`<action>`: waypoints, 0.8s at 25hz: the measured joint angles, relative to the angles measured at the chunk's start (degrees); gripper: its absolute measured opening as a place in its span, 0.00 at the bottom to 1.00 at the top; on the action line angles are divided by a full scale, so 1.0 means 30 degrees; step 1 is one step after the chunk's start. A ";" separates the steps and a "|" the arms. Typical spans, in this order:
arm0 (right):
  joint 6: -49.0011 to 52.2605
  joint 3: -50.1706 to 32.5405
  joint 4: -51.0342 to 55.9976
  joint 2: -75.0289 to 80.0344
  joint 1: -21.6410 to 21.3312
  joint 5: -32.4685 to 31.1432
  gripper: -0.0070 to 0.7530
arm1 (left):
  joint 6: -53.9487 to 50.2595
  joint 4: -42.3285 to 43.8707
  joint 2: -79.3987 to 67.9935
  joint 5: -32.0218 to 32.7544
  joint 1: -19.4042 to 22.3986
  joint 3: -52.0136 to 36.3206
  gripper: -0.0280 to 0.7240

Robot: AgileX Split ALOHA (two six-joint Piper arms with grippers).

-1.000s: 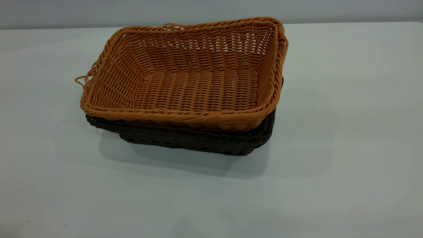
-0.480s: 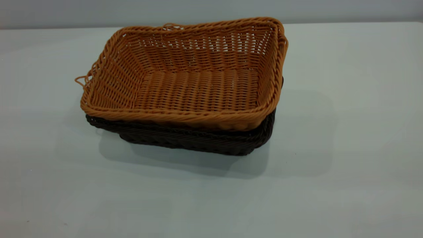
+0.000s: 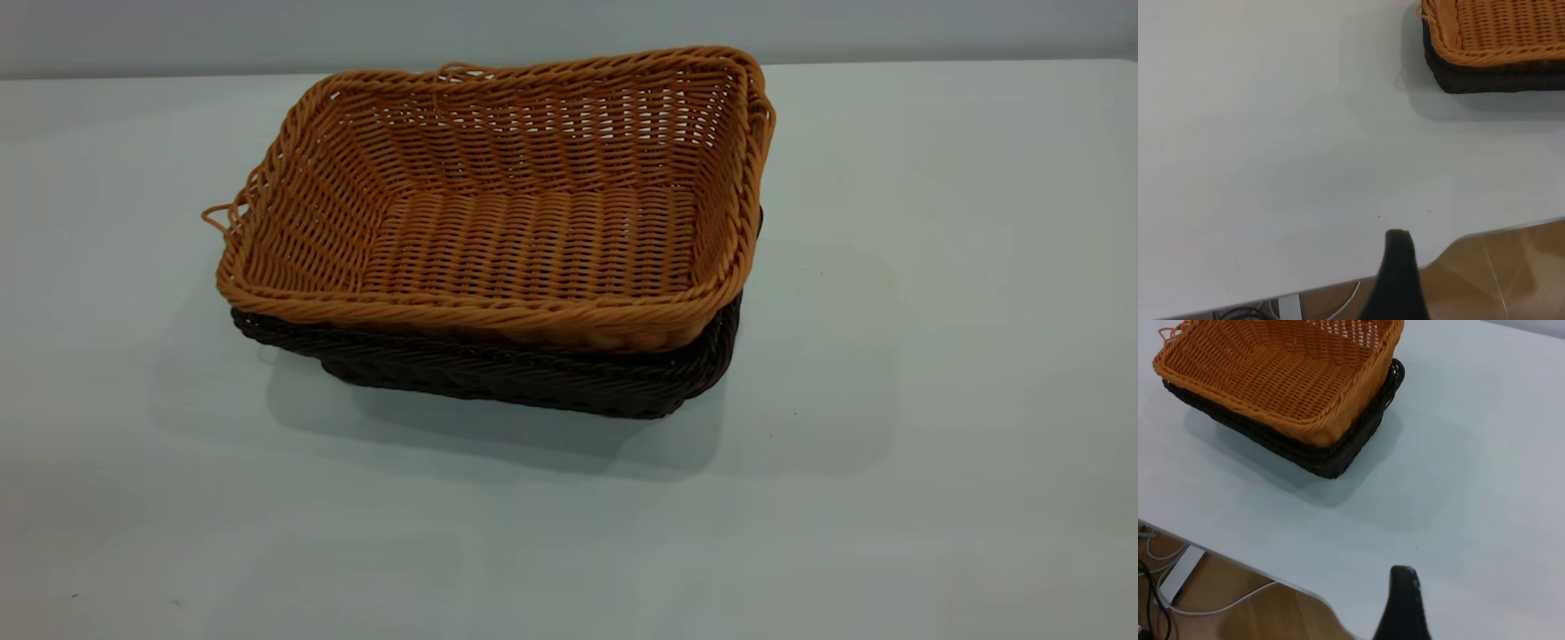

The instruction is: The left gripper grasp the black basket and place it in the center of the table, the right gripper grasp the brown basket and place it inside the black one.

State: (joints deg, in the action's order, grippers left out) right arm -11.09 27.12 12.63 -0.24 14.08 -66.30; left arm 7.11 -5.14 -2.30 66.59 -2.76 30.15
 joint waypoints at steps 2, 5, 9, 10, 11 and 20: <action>0.0000 0.0000 -0.0016 0.0000 0.0000 0.0000 0.68 | 0.0000 0.0000 0.0000 -0.0015 0.0000 -0.0153 0.79; -0.0031 0.0000 -0.0016 0.0000 0.0000 0.0000 0.68 | -0.0021 0.0000 0.0000 -0.0475 0.0000 -0.0627 0.79; -0.0031 0.0000 0.0002 0.0000 0.0000 0.0000 0.68 | -0.0210 0.0000 0.0000 -0.0639 0.0000 -0.0720 0.79; -0.0031 0.0000 0.0002 0.0000 0.0000 0.0000 0.68 | -0.0254 0.0000 0.0000 -0.0654 0.0000 -0.0720 0.79; -0.0031 0.0000 0.0002 0.0000 0.0000 0.0000 0.68 | -0.0251 0.0000 0.0000 -0.0654 0.0000 -0.0720 0.79; -0.0031 0.0000 0.0017 0.0000 0.0000 0.0000 0.68 | -0.0257 0.0000 0.0000 -0.0737 0.0000 -0.0720 0.79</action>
State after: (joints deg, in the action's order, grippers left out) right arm -11.19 27.12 12.68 -0.24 14.08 -66.30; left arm 6.34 -5.14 -2.30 64.38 -2.76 27.99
